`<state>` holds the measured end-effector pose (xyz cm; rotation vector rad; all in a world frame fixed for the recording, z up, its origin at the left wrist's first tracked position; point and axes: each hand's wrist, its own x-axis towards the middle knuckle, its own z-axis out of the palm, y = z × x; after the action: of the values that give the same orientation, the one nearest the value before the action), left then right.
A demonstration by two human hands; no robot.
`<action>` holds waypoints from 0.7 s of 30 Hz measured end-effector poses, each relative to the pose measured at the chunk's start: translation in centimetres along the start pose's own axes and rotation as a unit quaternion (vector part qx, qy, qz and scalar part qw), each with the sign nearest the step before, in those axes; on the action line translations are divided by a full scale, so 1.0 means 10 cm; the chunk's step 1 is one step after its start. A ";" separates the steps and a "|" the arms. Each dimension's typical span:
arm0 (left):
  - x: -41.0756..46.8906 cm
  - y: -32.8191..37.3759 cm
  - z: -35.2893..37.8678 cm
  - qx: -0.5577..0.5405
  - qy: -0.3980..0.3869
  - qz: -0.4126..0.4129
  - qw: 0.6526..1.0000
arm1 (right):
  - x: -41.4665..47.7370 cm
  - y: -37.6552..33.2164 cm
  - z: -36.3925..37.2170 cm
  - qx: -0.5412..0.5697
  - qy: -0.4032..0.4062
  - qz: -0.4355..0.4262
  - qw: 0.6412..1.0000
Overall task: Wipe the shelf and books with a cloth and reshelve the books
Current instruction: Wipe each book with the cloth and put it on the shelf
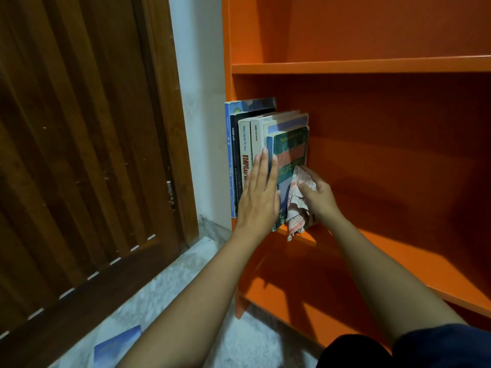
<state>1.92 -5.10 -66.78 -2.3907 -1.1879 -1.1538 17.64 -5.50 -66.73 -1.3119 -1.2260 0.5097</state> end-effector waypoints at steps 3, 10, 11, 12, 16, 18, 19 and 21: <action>0.02 -0.02 0.03 0.069 0.006 0.024 0.997 | 0.03 0.01 -0.08 -0.026 0.018 0.032 0.999; 0.03 -0.04 0.03 0.148 0.000 0.029 0.989 | 0.16 -0.03 -0.39 -0.038 0.108 0.145 0.983; 0.03 -0.04 0.04 0.152 0.002 0.025 0.988 | 0.17 -0.07 -0.43 -0.046 0.123 0.166 0.977; 0.03 -0.03 0.04 0.155 0.004 0.023 0.988 | 0.18 -0.12 -0.47 -0.058 0.136 0.186 0.971; 0.03 -0.02 0.04 0.143 0.008 0.026 0.989 | 0.21 -0.27 -0.53 -0.047 0.178 0.089 0.979; 0.03 -0.01 0.03 0.138 0.008 0.025 0.990 | 0.17 -0.28 -0.51 -0.017 0.185 0.014 0.982; 0.03 0.00 0.02 0.133 0.008 0.025 0.991 | 0.15 -0.26 -0.48 -0.013 0.180 0.001 0.984; 0.02 0.01 0.00 0.123 0.008 0.024 0.992 | 0.09 -0.21 -0.42 -0.025 0.163 -0.010 0.986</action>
<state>2.11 -5.06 -66.58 -2.2091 -1.1846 -0.9482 20.93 -7.16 -63.67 -1.3633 -0.9831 0.2377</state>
